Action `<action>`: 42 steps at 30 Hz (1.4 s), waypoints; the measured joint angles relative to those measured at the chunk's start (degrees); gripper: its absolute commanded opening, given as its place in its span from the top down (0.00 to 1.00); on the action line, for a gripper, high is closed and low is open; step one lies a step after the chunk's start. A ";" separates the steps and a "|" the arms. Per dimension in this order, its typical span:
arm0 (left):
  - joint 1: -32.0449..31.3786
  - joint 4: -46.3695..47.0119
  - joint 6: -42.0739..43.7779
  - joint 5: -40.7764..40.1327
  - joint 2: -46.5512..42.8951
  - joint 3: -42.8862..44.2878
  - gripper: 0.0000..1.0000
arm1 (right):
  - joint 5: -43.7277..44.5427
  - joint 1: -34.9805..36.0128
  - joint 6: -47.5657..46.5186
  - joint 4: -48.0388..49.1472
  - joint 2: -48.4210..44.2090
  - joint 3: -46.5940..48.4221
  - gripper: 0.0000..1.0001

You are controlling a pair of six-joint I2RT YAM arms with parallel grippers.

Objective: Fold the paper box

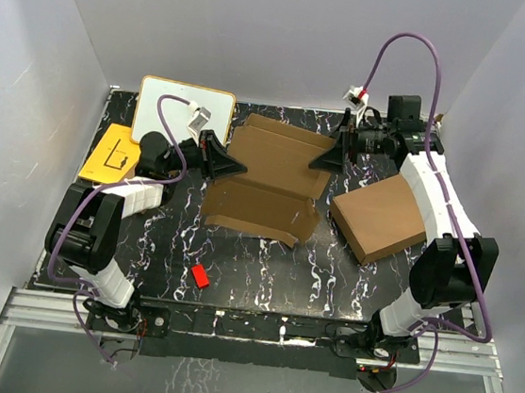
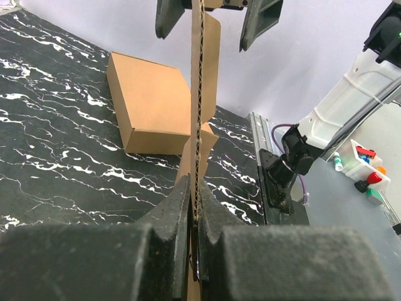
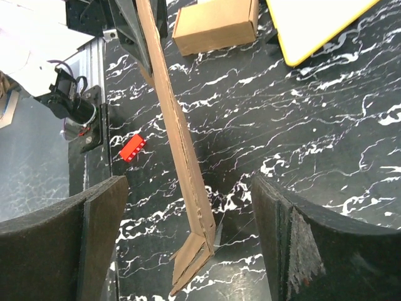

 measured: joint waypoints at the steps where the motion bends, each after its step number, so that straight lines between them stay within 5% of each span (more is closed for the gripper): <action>1: 0.00 -0.13 0.04 0.07 0.00 0.04 1.00 | 0.17 0.22 -1.01 -1.22 0.22 0.13 0.19; 9: 0.00 -1.03 0.26 0.44 0.00 0.39 1.00 | 1.40 1.44 -6.60 -7.93 0.66 1.20 0.40; 17: 0.00 -1.38 0.50 0.59 0.00 0.39 1.00 | 1.70 1.46 -8.22 -8.83 0.66 1.49 0.89; 20: 0.00 -1.75 0.83 0.59 -0.02 0.39 1.00 | 1.62 1.46 -7.98 -8.76 0.63 1.46 0.92; 27: 0.11 -10.29 5.46 -3.82 -2.86 0.42 0.49 | 1.55 1.60 -7.19 -7.82 -0.63 0.20 0.92; 34: 0.68 -35.17 17.09 -22.73 -22.47 -0.20 0.03 | 1.51 -1.22 -3.67 -1.68 -6.60 -6.58 0.92; 42: 1.60 -53.51 17.84 -42.84 -44.41 -7.45 0.04 | -0.70 -6.29 1.97 6.01 -8.70 -12.00 0.92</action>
